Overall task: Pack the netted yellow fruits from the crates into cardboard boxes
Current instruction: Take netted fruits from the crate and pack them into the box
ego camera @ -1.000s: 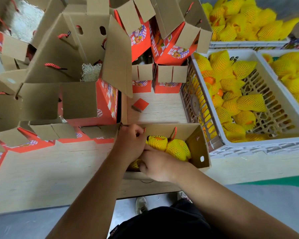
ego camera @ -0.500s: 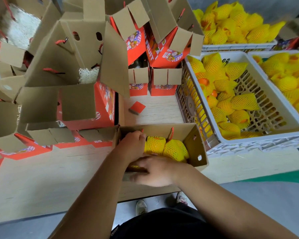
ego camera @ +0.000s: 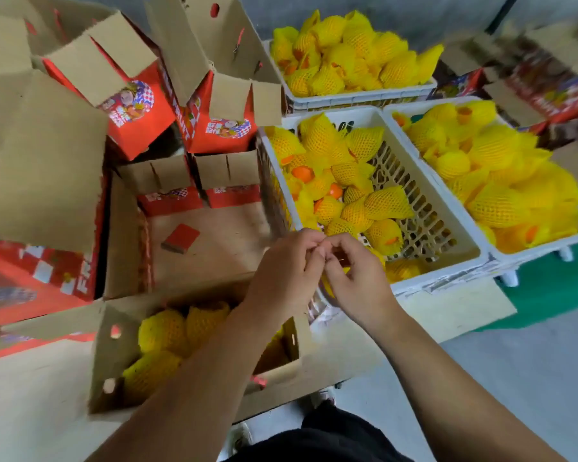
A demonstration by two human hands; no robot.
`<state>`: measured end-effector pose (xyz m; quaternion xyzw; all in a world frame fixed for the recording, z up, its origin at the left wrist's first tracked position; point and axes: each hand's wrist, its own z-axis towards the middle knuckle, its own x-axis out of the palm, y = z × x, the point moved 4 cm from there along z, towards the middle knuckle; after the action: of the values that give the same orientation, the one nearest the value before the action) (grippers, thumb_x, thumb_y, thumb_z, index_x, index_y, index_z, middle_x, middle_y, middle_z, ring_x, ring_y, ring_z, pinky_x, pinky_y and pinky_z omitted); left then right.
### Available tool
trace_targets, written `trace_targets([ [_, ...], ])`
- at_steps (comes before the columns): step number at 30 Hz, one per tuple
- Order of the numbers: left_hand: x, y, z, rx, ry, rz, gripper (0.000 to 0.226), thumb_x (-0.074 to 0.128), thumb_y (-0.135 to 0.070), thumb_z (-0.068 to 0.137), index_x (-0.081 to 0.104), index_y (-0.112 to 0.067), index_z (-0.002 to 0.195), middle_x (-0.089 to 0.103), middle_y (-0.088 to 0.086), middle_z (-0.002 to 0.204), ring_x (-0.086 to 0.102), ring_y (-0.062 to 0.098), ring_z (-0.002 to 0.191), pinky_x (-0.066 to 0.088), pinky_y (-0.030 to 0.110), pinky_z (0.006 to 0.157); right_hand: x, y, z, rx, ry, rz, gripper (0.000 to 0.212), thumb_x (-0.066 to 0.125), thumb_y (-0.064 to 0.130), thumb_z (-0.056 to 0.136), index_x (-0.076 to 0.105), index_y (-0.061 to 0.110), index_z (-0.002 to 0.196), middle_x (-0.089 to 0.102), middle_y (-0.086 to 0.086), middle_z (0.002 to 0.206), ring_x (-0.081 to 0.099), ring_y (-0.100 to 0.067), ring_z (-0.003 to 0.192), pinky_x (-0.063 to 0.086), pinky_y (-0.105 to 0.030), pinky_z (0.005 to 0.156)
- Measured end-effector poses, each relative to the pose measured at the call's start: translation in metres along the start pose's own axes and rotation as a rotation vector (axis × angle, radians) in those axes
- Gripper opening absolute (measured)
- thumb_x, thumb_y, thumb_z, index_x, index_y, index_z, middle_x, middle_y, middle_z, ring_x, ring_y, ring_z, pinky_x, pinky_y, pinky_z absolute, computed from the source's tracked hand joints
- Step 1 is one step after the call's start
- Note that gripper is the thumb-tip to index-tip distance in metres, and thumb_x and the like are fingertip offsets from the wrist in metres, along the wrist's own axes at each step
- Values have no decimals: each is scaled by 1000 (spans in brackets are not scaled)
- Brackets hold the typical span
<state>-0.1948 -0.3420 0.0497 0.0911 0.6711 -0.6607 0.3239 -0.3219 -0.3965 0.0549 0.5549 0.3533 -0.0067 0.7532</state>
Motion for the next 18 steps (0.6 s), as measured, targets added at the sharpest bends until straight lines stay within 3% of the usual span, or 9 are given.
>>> trace_targets([
  [2,21,-6,31,48,14,181,23,52,-28,102,70,-23,115,74,-3,105,68,23,100,52,43,85,-23,-24,20,22,6,-49,11,60,8,98,67,16,99,66,9,80,60,-4,72,42,-19,61],
  [4,38,-8,62,82,28,378,23,51,-31,103,72,-27,112,76,-2,101,69,24,96,49,42,85,-43,-54,49,59,72,-133,10,60,8,97,66,16,100,67,5,84,62,-8,72,48,-29,65],
  [7,53,-1,95,36,52,616,26,46,-37,103,71,-30,110,76,-4,98,68,21,94,39,39,98,-63,-106,105,105,247,-416,28,61,14,96,62,10,123,66,-13,120,63,-35,108,51,-41,85],
  [9,55,6,105,15,59,765,26,47,-38,100,72,-30,104,74,-5,88,66,20,89,35,36,97,-69,-136,143,106,388,-702,48,65,22,94,51,9,138,53,-17,140,50,-39,130,48,-47,101],
  [12,55,6,107,3,68,851,25,51,-38,95,74,-28,92,70,-6,78,63,19,81,36,34,92,-68,-170,186,33,521,-1136,70,64,25,95,31,13,155,32,-13,160,23,-36,151,25,-48,122],
  [15,59,2,108,-37,108,975,30,48,-40,96,71,-26,81,67,-6,78,61,21,82,40,34,91,-58,-189,201,0,506,-1391,72,65,31,89,34,17,153,36,-8,155,28,-32,145,22,-45,119],
  [18,60,4,112,-126,151,1003,34,45,-42,97,65,-25,76,62,-6,76,59,21,85,39,35,95,-47,-194,208,68,487,-1417,74,63,35,88,31,18,153,35,-10,153,29,-32,142,24,-44,114],
])
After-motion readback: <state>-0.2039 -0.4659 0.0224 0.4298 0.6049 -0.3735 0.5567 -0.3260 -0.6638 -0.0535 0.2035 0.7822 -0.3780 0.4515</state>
